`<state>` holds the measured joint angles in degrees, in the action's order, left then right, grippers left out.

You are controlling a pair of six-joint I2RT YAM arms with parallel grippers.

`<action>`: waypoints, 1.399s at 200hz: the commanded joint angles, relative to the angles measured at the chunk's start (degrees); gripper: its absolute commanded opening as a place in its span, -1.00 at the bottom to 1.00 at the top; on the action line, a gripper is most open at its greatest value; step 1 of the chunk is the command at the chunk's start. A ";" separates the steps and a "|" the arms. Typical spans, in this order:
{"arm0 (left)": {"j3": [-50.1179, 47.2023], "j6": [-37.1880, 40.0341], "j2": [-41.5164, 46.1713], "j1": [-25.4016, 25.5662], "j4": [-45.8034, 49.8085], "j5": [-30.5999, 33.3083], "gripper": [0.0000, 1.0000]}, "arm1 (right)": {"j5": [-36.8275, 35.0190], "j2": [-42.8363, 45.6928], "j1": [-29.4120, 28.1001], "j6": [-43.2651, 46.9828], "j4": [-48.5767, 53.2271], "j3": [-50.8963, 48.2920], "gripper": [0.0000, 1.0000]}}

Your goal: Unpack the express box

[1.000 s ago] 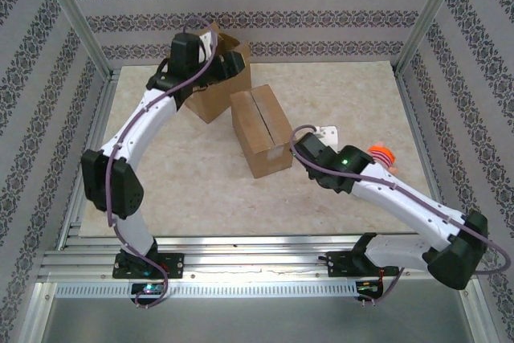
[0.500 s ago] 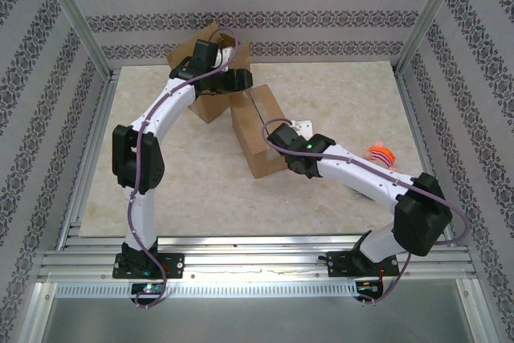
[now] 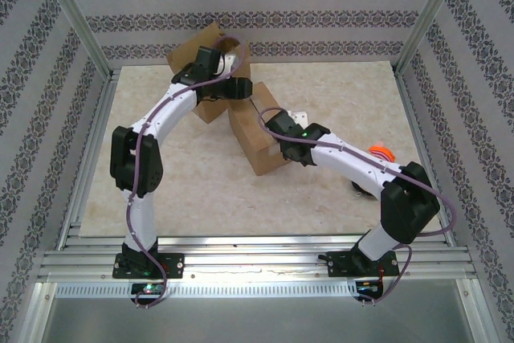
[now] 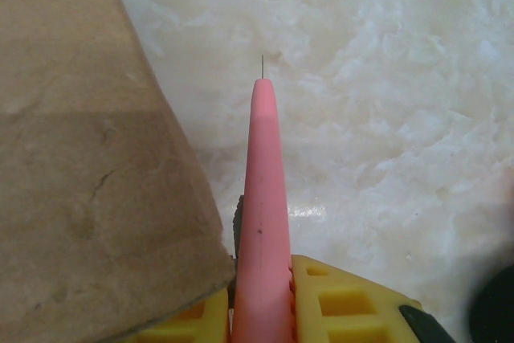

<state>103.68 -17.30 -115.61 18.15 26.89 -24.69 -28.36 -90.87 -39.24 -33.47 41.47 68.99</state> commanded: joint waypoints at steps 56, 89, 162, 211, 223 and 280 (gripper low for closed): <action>-22.28 -4.07 17.00 1.49 -1.05 -0.89 0.40 | 7.95 -5.34 5.33 7.00 -6.45 5.77 -1.00; -28.99 -6.22 22.26 1.64 -2.29 -0.58 0.42 | 9.61 -8.04 5.58 7.46 -6.76 8.19 -1.00; -32.89 -6.75 28.05 1.65 -0.70 5.97 0.67 | 10.52 -7.70 5.49 5.29 -6.74 7.95 -1.00; -27.31 -5.20 27.83 1.54 1.84 17.52 0.95 | 8.16 -2.26 5.57 3.52 -4.40 3.96 -1.00; -26.03 -4.87 28.30 1.55 1.69 19.53 1.00 | 6.83 -0.49 6.16 3.50 -3.65 2.76 -1.00; -23.02 -4.26 29.90 1.59 2.84 19.65 1.00 | 9.63 12.73 10.70 2.16 -3.89 -5.61 -1.00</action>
<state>78.96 -22.76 -87.50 19.18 27.07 -6.52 -19.99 -84.51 -30.11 -29.65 36.97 66.74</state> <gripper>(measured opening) 0.998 0.185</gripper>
